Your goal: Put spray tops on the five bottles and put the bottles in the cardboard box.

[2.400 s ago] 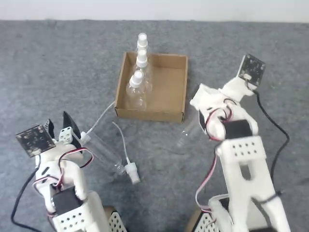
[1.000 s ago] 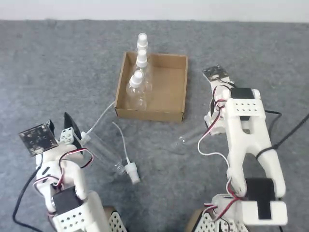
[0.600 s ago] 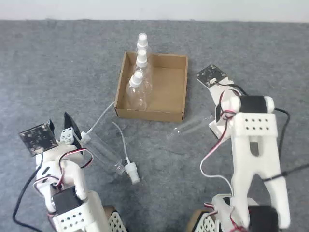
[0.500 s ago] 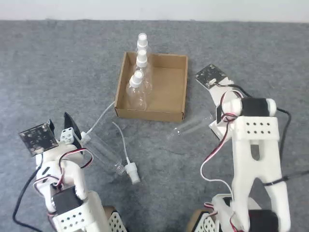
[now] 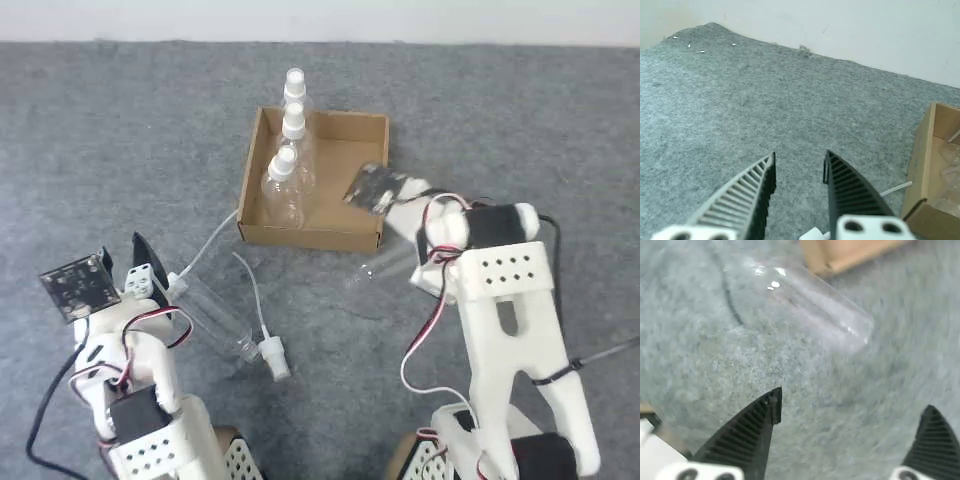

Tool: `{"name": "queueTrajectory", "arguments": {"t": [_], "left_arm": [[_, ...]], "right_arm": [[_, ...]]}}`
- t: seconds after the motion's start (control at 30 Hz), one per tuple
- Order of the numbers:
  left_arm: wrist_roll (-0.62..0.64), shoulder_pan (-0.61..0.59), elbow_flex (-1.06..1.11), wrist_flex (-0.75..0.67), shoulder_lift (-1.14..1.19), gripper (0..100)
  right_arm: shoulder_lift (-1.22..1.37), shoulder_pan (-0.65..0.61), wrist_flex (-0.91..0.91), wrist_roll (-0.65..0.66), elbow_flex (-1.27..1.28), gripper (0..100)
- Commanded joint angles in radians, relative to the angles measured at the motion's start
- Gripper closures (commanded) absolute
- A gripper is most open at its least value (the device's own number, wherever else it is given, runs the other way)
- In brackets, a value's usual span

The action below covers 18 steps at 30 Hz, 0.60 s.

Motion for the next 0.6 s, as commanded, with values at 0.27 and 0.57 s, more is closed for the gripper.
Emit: {"name": "queueTrajectory", "arguments": {"t": [0.27,0.57], "left_arm": [[-0.008,0.003,-0.013,-0.034,-0.020,85],[-0.008,0.003,-0.013,-0.034,-0.020,85]], "right_arm": [[-0.050,-0.127,-0.125,0.160,0.152,60.3],[-0.010,-0.139,-0.292,0.160,0.252,60.3]]}}
